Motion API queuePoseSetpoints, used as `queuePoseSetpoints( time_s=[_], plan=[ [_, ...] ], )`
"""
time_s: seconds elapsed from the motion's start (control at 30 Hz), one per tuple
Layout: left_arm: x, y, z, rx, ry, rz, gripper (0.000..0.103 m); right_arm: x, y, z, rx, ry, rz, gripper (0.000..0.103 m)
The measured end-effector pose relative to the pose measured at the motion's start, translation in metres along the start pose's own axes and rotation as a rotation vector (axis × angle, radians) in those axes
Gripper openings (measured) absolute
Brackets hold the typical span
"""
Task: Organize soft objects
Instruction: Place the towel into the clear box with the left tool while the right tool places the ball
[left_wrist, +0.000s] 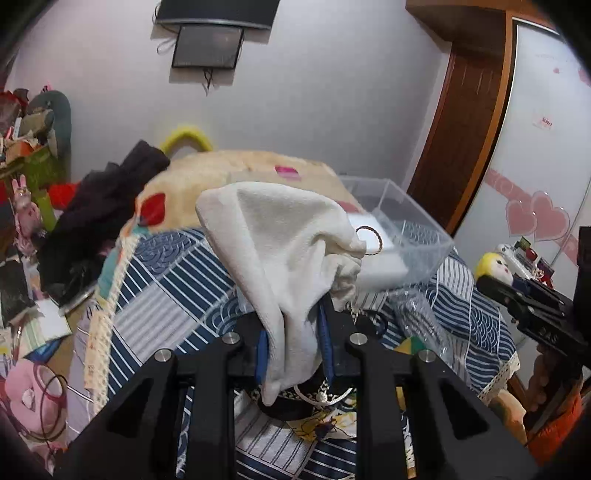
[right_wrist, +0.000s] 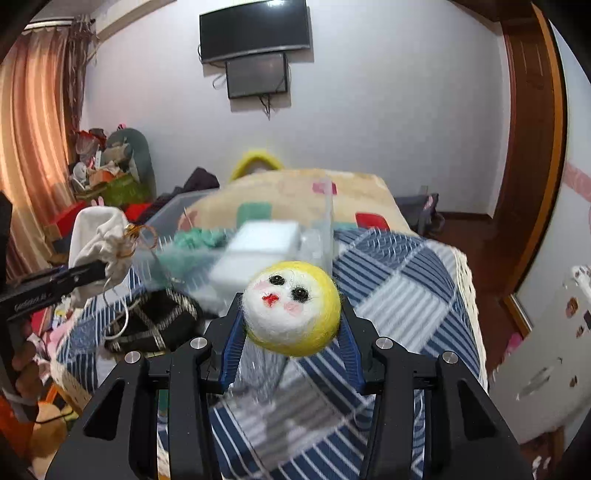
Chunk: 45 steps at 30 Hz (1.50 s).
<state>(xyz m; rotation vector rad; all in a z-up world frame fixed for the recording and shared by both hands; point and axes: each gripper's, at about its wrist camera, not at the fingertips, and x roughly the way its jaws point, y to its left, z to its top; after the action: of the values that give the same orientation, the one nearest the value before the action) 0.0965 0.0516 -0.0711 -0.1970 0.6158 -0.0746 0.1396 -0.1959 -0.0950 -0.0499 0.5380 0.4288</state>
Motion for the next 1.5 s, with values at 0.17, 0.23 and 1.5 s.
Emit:
queuePoseSetpoints(
  time_s=[0.17,0.23,1.5],
  plan=[
    [-0.011,0.001,0.014,0.005,-0.052,0.008,0.023,0.001,0.003,0.020,-0.010,-0.053,0.000,0.043],
    [-0.014,0.003,0.019,0.005,-0.072,0.007,0.023,0.002,0.006,0.027,-0.016,-0.073,0.004,0.043],
    [0.106,-0.014,0.055,0.027,0.070,0.019,0.053,0.077,0.020,0.041,-0.055,0.063,0.028,0.063]
  ],
)
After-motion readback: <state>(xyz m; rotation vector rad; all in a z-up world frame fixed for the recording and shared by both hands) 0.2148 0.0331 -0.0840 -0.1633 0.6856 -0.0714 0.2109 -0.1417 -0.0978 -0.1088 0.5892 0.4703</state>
